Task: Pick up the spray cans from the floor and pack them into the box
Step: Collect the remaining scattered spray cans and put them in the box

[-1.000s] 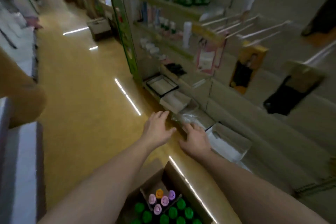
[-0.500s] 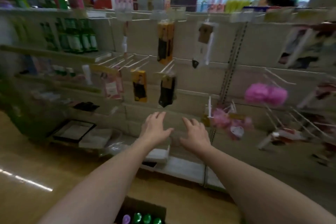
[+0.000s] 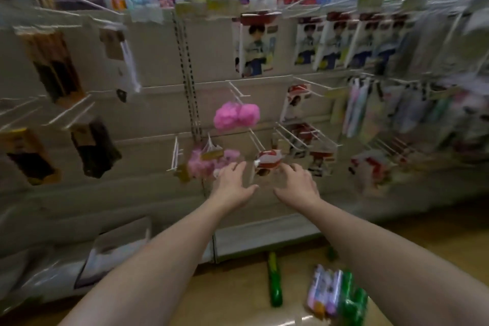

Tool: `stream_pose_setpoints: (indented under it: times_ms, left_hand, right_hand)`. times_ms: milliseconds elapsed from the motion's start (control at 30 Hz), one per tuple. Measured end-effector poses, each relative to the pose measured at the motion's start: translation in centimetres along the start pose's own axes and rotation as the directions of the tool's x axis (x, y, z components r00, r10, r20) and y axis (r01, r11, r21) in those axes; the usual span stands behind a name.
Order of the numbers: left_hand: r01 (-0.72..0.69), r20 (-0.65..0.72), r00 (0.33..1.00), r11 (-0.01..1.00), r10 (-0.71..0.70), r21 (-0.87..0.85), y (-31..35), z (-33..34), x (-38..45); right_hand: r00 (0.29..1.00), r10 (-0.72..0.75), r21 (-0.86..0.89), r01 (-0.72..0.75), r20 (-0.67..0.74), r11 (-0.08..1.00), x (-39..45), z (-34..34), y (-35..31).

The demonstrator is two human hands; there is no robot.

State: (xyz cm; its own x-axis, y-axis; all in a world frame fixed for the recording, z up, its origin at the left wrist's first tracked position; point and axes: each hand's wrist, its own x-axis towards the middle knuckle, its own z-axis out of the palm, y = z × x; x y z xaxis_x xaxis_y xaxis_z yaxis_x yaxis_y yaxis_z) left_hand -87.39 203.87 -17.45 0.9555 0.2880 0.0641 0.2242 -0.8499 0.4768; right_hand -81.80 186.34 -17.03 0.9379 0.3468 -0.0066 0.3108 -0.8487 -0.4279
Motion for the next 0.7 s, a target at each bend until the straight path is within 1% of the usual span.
stream_pose_setpoints:
  times_ms: [100,200,300,400,500,567,700]
  left_hand:
    - [-0.005,0.053,0.999,1.000,0.006,-0.026,3.6,4.6,2.6]
    - [0.036,0.126,0.992,0.998,-0.029,-0.056,6.5,9.0,5.0]
    - [0.073,0.229,0.972,0.995,-0.057,-0.062,8.8,13.1,7.3]
    - [0.074,0.314,0.948,0.996,-0.057,-0.041,10.4,17.1,9.4]
    - [0.039,0.413,0.910,0.999,-0.028,-0.019,11.3,21.2,11.8]
    - [-0.017,0.480,0.877,1.000,0.016,-0.002,11.7,24.4,13.3]
    - [-0.103,0.602,0.794,0.995,0.081,0.002,12.0,32.8,15.7]
  right_hand:
    - [0.997,0.071,-0.009,-0.071,0.016,0.997,2.2,-0.5,6.0]
    - [0.989,0.137,0.009,-0.138,0.052,0.990,3.9,-0.1,11.6]
    - [0.971,0.220,0.009,-0.222,0.097,0.975,5.1,0.3,16.8]
    - [0.941,0.322,0.029,-0.326,0.101,0.945,5.8,1.2,21.5]
    - [0.895,0.430,0.054,-0.438,0.123,0.897,6.2,2.8,25.6]
    - [0.853,0.505,0.057,-0.516,0.132,0.855,6.3,4.3,28.4]
    - [0.735,0.670,0.116,-0.678,0.100,0.726,6.0,8.5,34.6]
